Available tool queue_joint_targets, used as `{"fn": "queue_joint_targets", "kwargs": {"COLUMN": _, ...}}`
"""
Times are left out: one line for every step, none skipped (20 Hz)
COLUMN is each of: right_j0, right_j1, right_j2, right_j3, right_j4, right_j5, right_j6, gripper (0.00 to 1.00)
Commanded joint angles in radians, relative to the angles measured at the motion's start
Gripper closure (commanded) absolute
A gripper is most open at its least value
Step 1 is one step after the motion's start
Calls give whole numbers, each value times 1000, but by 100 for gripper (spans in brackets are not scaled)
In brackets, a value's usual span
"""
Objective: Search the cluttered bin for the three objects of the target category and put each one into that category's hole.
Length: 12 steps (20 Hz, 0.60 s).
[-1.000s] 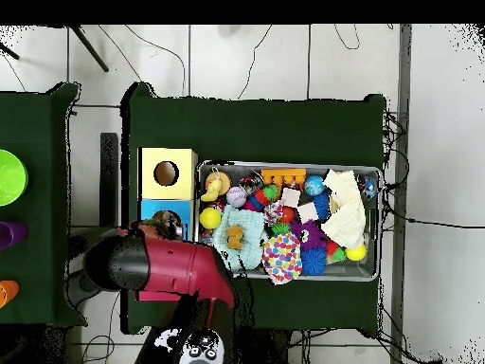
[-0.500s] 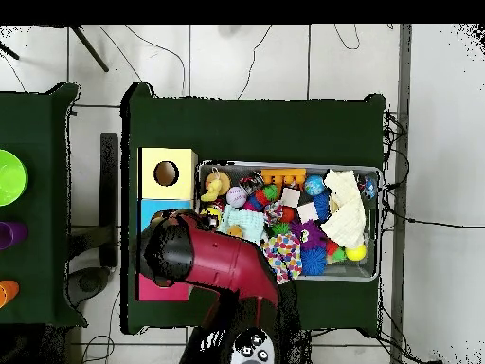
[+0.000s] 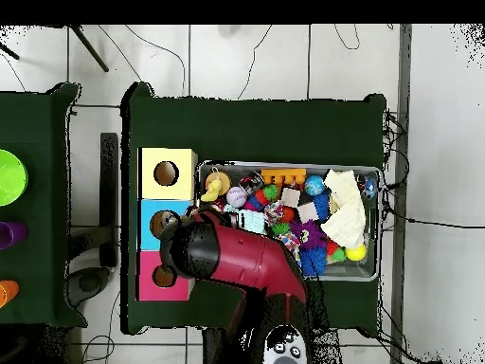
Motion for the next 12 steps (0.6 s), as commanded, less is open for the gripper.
{"fn": "queue_joint_targets", "kwargs": {"right_j0": -95, "right_j1": -23, "right_j2": 174, "right_j3": 66, "right_j4": -114, "right_j5": 42, "right_j6": -99, "gripper": 0}}
{"fn": "queue_joint_targets", "kwargs": {"right_j0": -107, "right_j1": -24, "right_j2": 183, "right_j3": 69, "right_j4": -122, "right_j5": 41, "right_j6": -104, "gripper": 0}}
{"fn": "queue_joint_targets", "kwargs": {"right_j0": -119, "right_j1": -25, "right_j2": 193, "right_j3": 70, "right_j4": -131, "right_j5": 40, "right_j6": -109, "gripper": 0}}
{"fn": "queue_joint_targets", "kwargs": {"right_j0": -131, "right_j1": -26, "right_j2": 202, "right_j3": 71, "right_j4": -140, "right_j5": 41, "right_j6": -113, "gripper": 0}}
{"fn": "queue_joint_targets", "kwargs": {"right_j0": -140, "right_j1": -27, "right_j2": 210, "right_j3": 72, "right_j4": -149, "right_j5": 41, "right_j6": -114, "gripper": 0}}
{"fn": "queue_joint_targets", "kwargs": {"right_j0": -151, "right_j1": -28, "right_j2": 219, "right_j3": 74, "right_j4": -159, "right_j5": 39, "right_j6": -117, "gripper": 0}}
{"fn": "queue_joint_targets", "kwargs": {"right_j0": -162, "right_j1": -28, "right_j2": 228, "right_j3": 76, "right_j4": -168, "right_j5": 38, "right_j6": -119, "gripper": 0}}
{"fn": "queue_joint_targets", "kwargs": {"right_j0": -175, "right_j1": -30, "right_j2": 238, "right_j3": 81, "right_j4": -178, "right_j5": 36, "right_j6": -125, "gripper": 0}}
{"fn": "queue_joint_targets", "kwargs": {"right_j0": -184, "right_j1": -30, "right_j2": 246, "right_j3": 82, "right_j4": -186, "right_j5": 34, "right_j6": -124, "gripper": 0}}
{"fn": "queue_joint_targets", "kwargs": {"right_j0": -194, "right_j1": -32, "right_j2": 255, "right_j3": 85, "right_j4": -195, "right_j5": 33, "right_j6": -125, "gripper": 0}}
{"fn": "queue_joint_targets", "kwargs": {"right_j0": -204, "right_j1": -32, "right_j2": 264, "right_j3": 86, "right_j4": -206, "right_j5": 32, "right_j6": -128, "gripper": 0}}
{"fn": "queue_joint_targets", "kwargs": {"right_j0": -213, "right_j1": -32, "right_j2": 271, "right_j3": 85, "right_j4": -216, "right_j5": 33, "right_j6": -129, "gripper": 0}}
